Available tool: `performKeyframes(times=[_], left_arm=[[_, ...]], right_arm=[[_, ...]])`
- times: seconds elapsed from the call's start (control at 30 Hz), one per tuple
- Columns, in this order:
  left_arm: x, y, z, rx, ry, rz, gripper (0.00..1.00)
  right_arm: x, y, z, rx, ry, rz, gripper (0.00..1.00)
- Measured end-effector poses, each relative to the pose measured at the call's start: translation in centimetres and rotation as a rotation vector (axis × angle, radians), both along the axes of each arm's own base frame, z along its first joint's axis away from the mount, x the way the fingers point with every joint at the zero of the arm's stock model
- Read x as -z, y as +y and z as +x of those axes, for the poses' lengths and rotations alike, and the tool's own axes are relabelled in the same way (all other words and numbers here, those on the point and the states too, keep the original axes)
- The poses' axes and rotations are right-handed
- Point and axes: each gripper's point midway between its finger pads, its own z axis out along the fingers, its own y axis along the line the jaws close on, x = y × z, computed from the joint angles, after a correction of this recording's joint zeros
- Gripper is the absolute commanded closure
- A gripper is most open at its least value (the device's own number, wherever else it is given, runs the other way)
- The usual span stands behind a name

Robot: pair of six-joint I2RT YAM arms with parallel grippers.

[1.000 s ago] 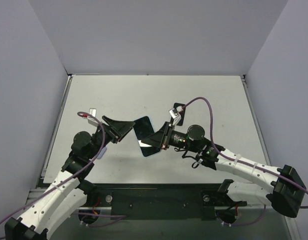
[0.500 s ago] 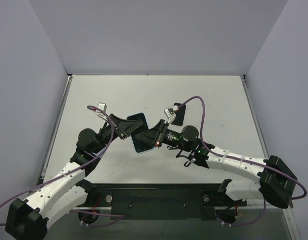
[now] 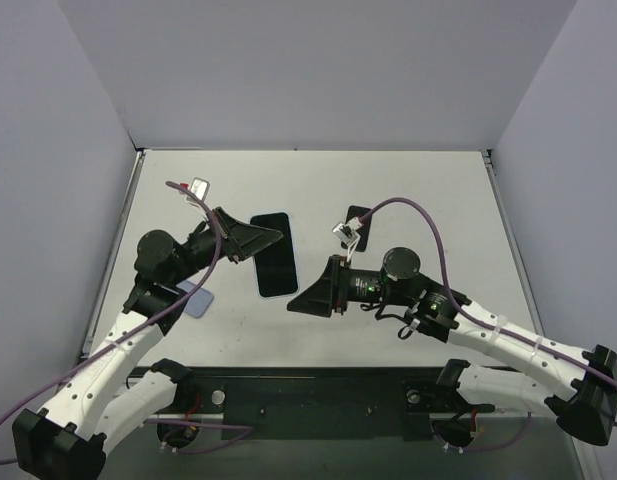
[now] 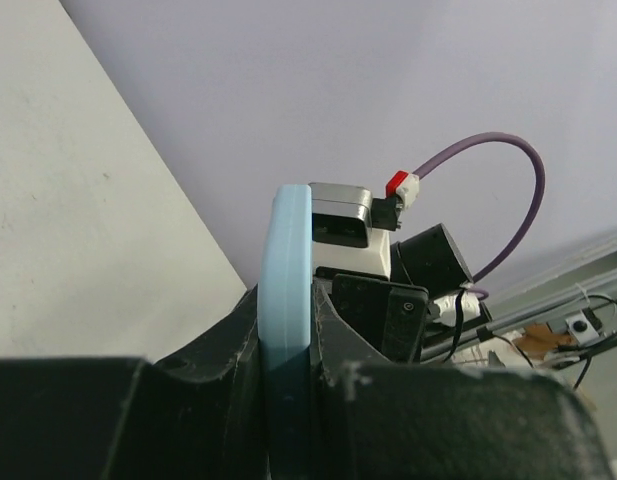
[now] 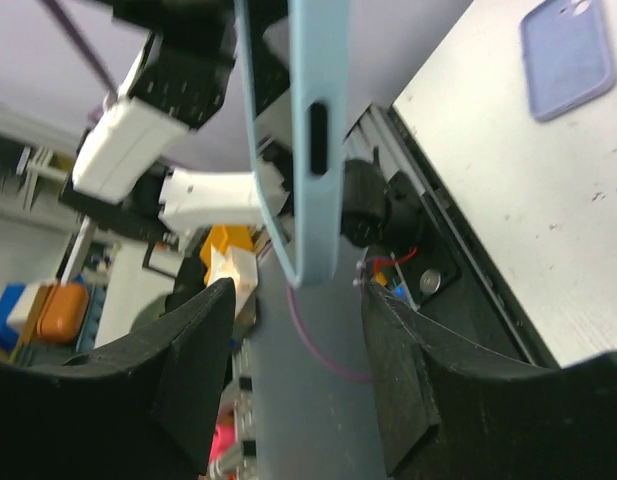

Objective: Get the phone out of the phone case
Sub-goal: Adjust the phone, then remove the phone case from the phone.

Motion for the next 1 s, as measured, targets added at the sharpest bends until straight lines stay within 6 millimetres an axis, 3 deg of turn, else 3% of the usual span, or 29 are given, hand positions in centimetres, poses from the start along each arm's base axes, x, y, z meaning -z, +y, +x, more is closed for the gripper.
performKeyframes(times=[0.13, 0.23, 0.37, 0.77, 0.9, 0.93, 1.0], left_arm=[[-0.5, -0.4, -0.8, 0.095, -0.014, 0.025, 1.0], [-0.5, -0.8, -1.9, 0.17, -0.01, 0.036, 1.0], [-0.5, -0.9, -2.7, 0.216, -0.004, 0.037, 1.0], [-2.5, -0.7, -3.9, 0.257, 0.001, -0.026, 1.0], [-2.8, -0.7, -4.1, 0.272, 0.011, -0.039, 1.0], [-2.9, -0.7, -4.2, 0.278, 0.016, -0.042, 1.0], [-3.2, -0.7, -4.6, 0.296, 0.017, -0.051, 1.0]], right_arm=[[-0.8, -1.4, -2.5, -0.102, -0.064, 0.001, 0.53], [-1.4, -1.9, -3.6, -0.152, -0.103, 0.014, 0.6], [-1.7, -1.4, -3.7, -0.179, -0.107, 0.014, 0.76], [-3.0, 0.0, -2.9, -0.188, -0.113, 0.03, 0.79], [-3.4, 0.2, -3.3, -0.211, -0.124, 0.042, 0.92], [-3.5, 0.2, -3.5, -0.221, -0.129, 0.046, 1.0], [-3.7, 0.3, -3.7, -0.238, -0.142, 0.049, 1.0]])
